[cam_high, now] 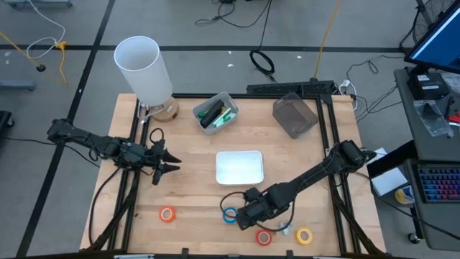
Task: Pick and place Stapler, Stapler remover, tape
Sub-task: Put the yellow stapler into the gray bin
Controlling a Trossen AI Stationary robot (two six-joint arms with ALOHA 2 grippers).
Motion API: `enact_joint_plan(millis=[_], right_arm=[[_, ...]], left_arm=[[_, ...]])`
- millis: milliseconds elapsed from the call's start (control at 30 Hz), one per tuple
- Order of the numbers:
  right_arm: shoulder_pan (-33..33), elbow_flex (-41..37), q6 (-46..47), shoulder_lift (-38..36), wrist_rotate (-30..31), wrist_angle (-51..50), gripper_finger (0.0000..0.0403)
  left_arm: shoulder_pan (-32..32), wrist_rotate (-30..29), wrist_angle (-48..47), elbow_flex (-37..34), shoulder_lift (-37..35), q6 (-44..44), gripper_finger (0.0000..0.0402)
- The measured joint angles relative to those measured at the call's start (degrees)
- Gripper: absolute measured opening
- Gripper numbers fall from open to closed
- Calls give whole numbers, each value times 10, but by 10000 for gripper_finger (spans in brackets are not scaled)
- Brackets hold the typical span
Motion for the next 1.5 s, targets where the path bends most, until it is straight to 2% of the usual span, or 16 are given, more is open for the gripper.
enact_joint_plan(millis=[167, 433, 767, 1000, 1367, 1500], right_arm=[[0, -1, -9, 17, -14, -4, 130], [-1, -1, -33, 18, 3, -41, 130], [-2, -1, -55, 19, 15, -40, 130], [-3, -1, -77, 52, -2, -9, 130], [1, -1, -88, 77, 0, -20, 130], [1, 0, -83, 90, -17, -17, 130]], left_arm=[[0, 0, 0, 0, 0, 0, 136], [0, 0, -1, 0, 0, 2, 136], [0, 0, -1, 0, 0, 2, 136], [0, -1, -1, 0, 0, 2, 136], [0, -1, -1, 0, 0, 0, 136], [0, -1, -1, 0, 0, 0, 136]])
